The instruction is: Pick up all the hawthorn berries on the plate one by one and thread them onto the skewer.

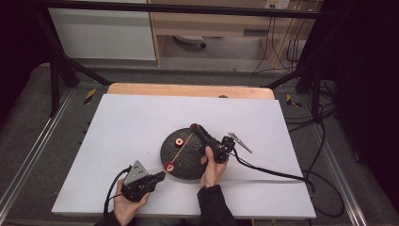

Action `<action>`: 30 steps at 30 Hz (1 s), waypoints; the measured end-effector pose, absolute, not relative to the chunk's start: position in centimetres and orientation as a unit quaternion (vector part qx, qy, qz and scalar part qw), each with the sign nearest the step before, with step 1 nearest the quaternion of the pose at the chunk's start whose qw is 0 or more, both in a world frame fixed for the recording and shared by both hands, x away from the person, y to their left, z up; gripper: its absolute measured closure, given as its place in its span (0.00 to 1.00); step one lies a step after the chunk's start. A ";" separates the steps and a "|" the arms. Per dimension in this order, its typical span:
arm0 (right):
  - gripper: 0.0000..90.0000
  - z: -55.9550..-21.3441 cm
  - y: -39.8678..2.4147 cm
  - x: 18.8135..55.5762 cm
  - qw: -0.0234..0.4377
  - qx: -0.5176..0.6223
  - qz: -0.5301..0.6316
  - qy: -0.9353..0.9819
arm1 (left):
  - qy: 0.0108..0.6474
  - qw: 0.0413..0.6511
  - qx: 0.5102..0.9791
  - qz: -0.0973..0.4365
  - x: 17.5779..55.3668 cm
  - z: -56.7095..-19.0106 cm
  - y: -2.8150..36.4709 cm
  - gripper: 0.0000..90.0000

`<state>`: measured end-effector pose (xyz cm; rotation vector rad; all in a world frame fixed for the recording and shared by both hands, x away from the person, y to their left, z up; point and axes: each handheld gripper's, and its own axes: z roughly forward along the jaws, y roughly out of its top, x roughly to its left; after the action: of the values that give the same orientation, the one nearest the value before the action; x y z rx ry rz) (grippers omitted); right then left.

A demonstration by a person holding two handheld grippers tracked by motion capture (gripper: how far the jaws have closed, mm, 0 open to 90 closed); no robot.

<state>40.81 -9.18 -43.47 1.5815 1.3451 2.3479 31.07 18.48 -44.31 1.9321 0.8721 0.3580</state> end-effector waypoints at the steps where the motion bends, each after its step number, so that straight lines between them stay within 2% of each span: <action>1: 0.69 -43.5 -9.1 40.8 0.005 0.504 0.749 0.430 | 0.358 0.476 0.790 0.147 31.1 -44.3 18.5 0.98; 30: 0.69 -43.7 -8.8 40.0 -0.012 0.503 0.749 0.430 | 0.377 0.484 0.772 0.164 31.8 -43.4 16.1 0.98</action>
<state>39.98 -8.83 -43.66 1.5934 1.3627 2.3717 31.76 16.06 -43.37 1.8813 0.9183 0.3999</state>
